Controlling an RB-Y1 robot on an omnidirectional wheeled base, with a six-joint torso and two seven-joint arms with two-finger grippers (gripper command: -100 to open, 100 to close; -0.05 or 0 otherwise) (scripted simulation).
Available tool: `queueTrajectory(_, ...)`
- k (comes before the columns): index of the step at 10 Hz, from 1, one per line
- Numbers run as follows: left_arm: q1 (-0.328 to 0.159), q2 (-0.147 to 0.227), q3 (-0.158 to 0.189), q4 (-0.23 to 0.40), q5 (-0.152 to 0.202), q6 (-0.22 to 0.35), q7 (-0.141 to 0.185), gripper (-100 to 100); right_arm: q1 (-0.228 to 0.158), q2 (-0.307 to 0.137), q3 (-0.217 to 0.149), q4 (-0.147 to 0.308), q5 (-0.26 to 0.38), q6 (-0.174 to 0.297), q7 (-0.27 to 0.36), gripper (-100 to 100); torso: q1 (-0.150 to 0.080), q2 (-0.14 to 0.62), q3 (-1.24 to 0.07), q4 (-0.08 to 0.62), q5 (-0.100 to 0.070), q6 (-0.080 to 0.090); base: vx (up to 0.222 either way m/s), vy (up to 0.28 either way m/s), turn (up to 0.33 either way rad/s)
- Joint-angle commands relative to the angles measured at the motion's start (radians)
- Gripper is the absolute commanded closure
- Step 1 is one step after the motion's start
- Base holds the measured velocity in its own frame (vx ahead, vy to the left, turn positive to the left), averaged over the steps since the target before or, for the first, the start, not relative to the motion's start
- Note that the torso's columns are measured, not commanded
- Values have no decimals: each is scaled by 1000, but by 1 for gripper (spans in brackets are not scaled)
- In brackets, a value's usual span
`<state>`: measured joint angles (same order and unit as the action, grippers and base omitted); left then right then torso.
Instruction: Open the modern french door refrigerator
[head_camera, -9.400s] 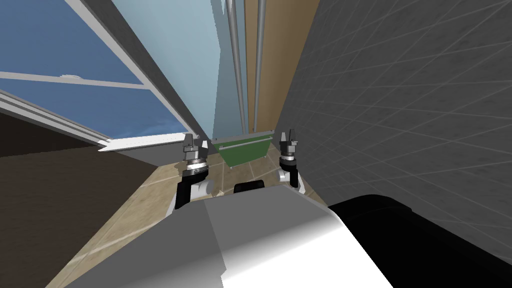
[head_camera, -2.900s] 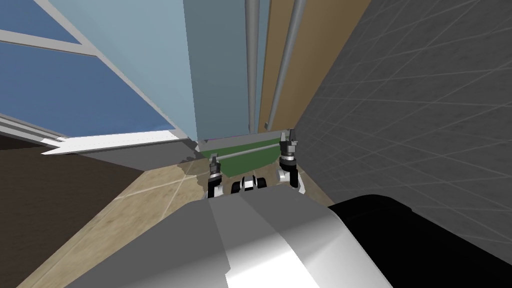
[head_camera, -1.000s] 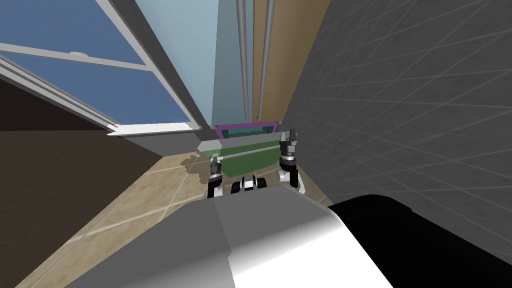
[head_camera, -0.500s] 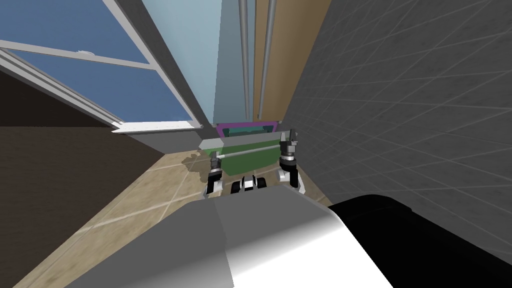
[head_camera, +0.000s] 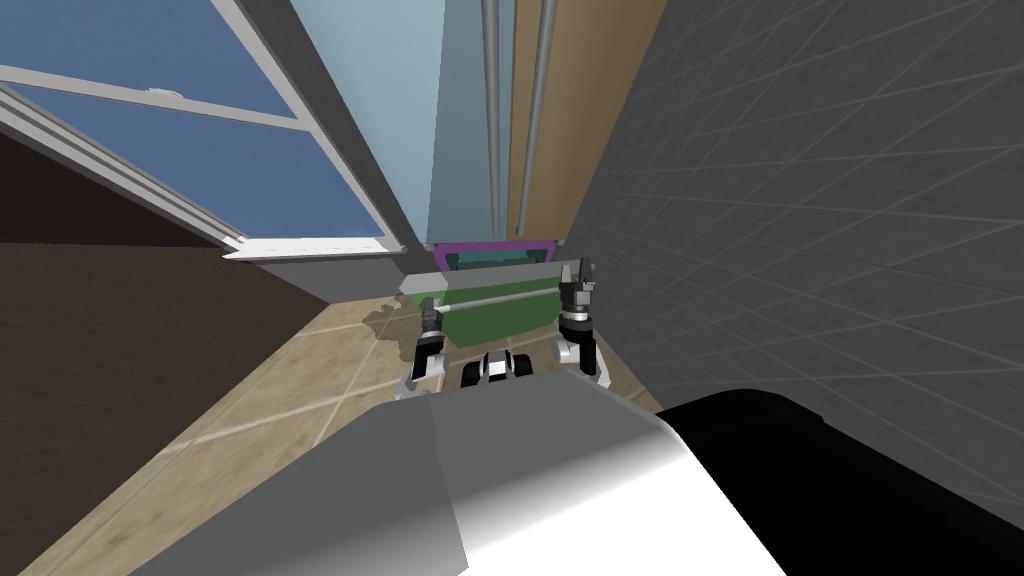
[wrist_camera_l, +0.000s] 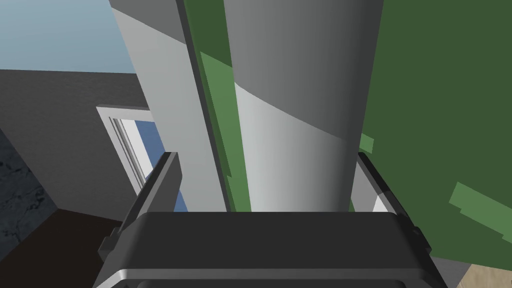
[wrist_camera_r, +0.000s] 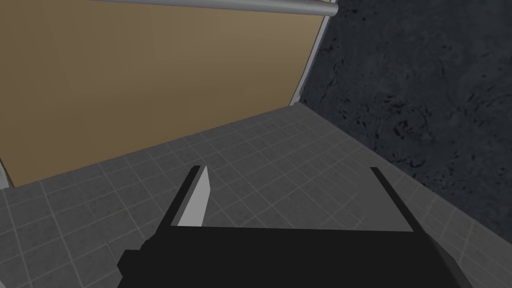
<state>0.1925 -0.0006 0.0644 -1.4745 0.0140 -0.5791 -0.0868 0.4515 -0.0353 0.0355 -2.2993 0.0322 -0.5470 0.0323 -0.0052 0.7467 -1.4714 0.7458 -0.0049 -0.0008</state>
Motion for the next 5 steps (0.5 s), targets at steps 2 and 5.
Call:
queueTrajectory(2, 5, 0, -1, 6, 0, 5, 1, 0, 0, 0, 0, 0, 0, 0, 0, 0, 2, -5, -3, -4, 2, 0, 0, 0, 0)
queueTrajectory(5, 8, 0, -1, 10, 1, 8, 2, 0, 0, 0, 0, 0, 0, 0, 0, 0, 4, -8, -4, -7, 4, 1, 0, 0, 0)
